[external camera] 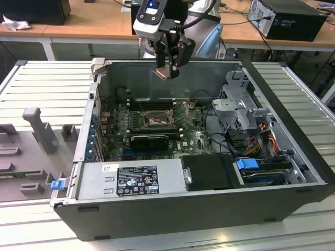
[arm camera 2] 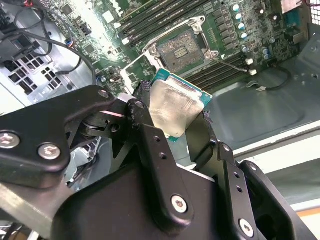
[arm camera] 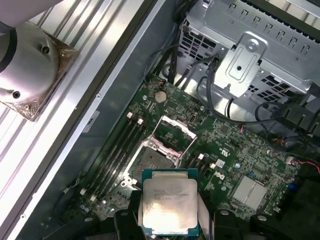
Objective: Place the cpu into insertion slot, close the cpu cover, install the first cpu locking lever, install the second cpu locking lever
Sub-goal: 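Place the cpu into insertion slot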
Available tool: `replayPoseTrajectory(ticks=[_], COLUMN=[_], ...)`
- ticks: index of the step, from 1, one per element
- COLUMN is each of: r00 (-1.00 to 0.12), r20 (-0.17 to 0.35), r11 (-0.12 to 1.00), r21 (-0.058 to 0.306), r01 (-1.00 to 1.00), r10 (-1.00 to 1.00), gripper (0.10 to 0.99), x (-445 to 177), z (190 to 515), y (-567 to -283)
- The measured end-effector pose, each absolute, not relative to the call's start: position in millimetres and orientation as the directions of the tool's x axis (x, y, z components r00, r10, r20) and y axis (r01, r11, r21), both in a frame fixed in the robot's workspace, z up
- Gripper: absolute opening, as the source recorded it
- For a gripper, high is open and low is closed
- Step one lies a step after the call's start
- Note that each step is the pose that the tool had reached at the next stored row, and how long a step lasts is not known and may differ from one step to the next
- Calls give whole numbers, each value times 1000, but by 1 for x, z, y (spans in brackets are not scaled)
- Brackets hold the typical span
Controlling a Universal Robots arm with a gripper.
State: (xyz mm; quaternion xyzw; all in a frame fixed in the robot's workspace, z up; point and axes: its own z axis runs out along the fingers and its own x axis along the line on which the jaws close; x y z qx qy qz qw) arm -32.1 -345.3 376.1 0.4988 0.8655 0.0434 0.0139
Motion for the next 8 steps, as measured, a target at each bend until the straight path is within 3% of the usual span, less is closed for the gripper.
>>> replayPoseTrajectory(ticks=[8], r00=[-450], r20=[19], r11=[446], r21=[89], r01=[890], r10=[893], gripper=[525], x=[-32], z=[376], y=[-345])
